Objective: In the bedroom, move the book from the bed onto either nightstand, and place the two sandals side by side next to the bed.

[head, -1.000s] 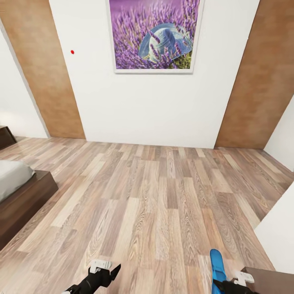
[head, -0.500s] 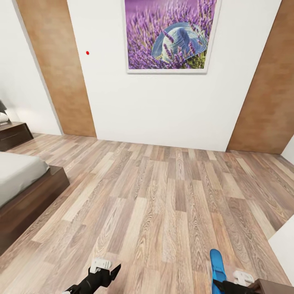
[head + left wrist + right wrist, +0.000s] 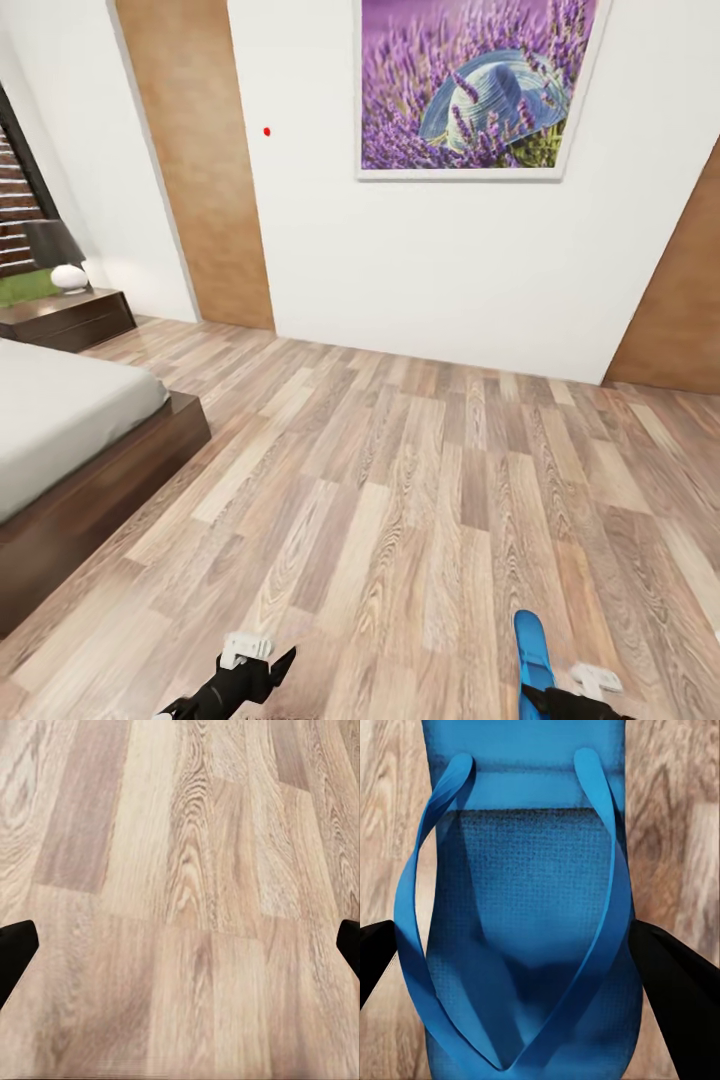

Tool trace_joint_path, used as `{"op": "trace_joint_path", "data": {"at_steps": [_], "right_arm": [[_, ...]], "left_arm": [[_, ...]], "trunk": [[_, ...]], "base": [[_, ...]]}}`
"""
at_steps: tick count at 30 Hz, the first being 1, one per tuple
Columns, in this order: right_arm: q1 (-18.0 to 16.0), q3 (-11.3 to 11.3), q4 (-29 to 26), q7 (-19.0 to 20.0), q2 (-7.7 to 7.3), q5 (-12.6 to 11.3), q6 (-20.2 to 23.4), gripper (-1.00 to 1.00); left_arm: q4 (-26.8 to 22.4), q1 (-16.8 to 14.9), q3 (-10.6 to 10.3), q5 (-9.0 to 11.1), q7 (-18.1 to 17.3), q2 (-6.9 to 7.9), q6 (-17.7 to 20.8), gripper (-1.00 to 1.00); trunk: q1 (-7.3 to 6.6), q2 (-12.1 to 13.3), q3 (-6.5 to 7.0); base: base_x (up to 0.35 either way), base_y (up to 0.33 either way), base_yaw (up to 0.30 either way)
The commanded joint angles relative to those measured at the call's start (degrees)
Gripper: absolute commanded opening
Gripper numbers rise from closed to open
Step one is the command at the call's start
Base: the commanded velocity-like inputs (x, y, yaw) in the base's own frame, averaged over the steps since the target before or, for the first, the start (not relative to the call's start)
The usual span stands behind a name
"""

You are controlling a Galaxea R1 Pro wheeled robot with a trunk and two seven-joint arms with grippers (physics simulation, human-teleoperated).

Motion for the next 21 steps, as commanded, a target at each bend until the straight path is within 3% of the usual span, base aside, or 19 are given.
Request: {"op": "trace_joint_path", "data": {"at_steps": [1,21], "right_arm": [[-0.01,-0.09,0.00,0.26,-0.02,-0.31,0.12,-1.00],[-0.01,-0.09,0.00,0.26,-0.02,-0.31,0.13,-1.00]], "left_arm": [[0.08,-0.05,0.06,0.46,-0.35,-0.01,0.04,1.00],[0.06,-0.05,0.06,0.46,-0.44,-0.01,0.04,1.00]], "trunk": [[-0.01,-0.02,-0.05],[-0.01,-0.02,-0.05]], "base": [[0.000,0.000,0.293],[0.000,0.000,0.253]]}}
